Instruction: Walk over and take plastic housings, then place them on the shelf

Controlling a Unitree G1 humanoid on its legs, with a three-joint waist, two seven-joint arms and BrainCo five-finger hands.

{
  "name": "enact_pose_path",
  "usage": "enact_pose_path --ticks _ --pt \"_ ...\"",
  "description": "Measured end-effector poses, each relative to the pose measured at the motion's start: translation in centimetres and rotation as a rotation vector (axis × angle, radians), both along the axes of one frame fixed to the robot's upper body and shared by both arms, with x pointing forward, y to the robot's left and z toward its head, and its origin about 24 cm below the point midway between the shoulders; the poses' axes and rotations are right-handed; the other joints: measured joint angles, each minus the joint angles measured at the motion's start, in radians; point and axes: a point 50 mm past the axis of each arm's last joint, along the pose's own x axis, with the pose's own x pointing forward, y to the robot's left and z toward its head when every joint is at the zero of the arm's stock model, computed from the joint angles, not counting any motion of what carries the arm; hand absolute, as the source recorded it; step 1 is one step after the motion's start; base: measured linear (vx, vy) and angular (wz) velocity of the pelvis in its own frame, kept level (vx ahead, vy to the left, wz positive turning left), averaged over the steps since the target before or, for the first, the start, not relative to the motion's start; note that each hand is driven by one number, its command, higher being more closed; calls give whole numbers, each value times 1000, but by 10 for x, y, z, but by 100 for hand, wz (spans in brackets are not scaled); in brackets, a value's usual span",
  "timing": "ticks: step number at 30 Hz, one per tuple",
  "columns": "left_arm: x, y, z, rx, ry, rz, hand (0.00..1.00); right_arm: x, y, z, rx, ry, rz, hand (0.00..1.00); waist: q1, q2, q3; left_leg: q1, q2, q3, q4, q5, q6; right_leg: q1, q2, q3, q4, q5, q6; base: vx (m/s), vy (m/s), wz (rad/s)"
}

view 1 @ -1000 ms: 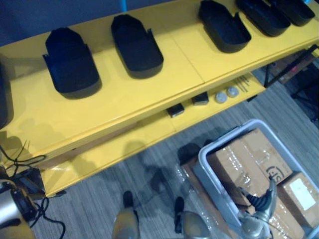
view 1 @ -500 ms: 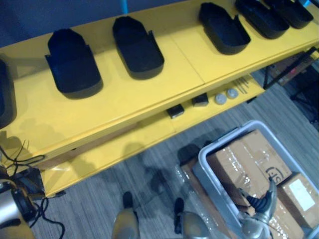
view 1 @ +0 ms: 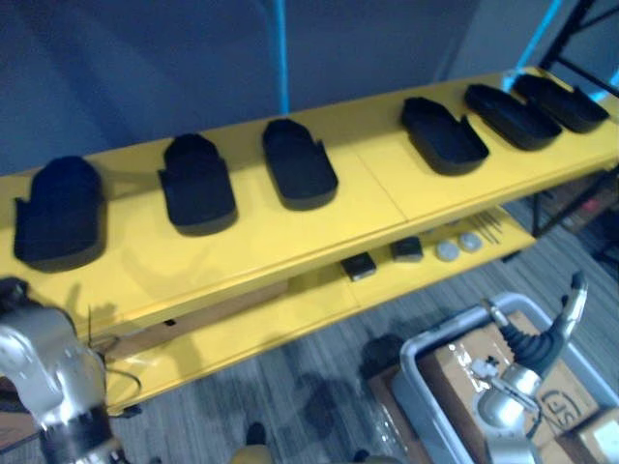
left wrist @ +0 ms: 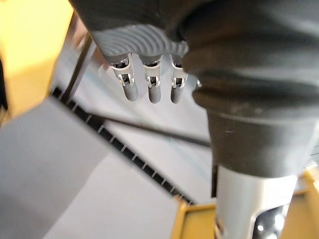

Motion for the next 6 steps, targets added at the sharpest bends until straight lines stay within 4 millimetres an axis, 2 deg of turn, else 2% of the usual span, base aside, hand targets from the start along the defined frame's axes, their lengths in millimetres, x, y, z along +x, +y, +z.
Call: enact_pose_path --ticks 2,6 --pt "-10 -1 -8 7 46 19 0 6 2 2 10 4 33 0 17 9 -9 6 -10 -12 1 0 0 19 -6 -15 -10 0 0 -35 5 21" --pt "-33 10 -20 58 197 114 0 17 4 0 88 63 115 0 21 23 -32 1 -33 -43 -11 16 7 36 -22 -50 -26 -3 -3 -54 7 18"
